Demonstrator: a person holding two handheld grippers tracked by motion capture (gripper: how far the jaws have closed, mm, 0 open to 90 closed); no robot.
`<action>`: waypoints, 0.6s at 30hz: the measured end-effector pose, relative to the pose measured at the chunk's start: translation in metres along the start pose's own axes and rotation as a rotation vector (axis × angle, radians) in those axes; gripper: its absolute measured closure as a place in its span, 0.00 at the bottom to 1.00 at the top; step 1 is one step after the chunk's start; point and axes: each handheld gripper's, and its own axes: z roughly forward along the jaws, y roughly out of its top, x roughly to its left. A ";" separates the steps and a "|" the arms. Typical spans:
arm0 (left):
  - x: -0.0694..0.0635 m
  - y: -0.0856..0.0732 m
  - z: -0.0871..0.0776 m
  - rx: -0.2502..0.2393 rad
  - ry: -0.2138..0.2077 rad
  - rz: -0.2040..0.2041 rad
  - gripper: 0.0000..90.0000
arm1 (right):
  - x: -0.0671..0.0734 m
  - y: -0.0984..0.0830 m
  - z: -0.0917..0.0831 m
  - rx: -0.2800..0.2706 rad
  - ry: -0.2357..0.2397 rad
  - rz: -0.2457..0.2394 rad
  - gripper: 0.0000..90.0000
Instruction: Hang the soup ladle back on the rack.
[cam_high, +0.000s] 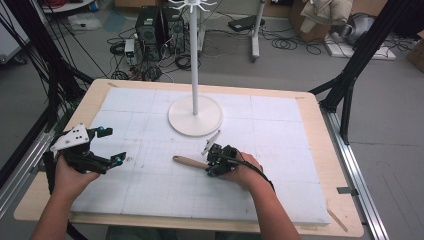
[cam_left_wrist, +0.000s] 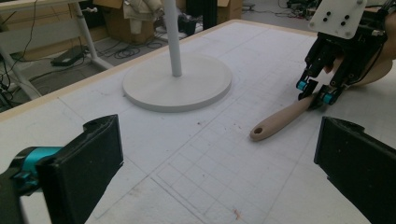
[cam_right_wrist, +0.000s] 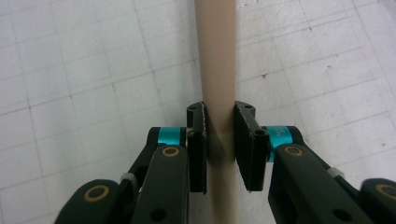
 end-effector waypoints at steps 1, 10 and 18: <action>0.000 0.000 0.000 0.001 0.001 0.003 0.02 | 0.000 0.000 0.000 0.003 -0.001 -0.001 0.86; -0.001 0.002 -0.001 -0.008 0.000 0.000 0.02 | 0.001 0.000 -0.002 0.004 0.009 -0.023 0.86; -0.003 0.008 0.000 -0.013 -0.002 0.006 0.02 | 0.001 -0.008 -0.031 -0.109 -0.001 -0.008 0.86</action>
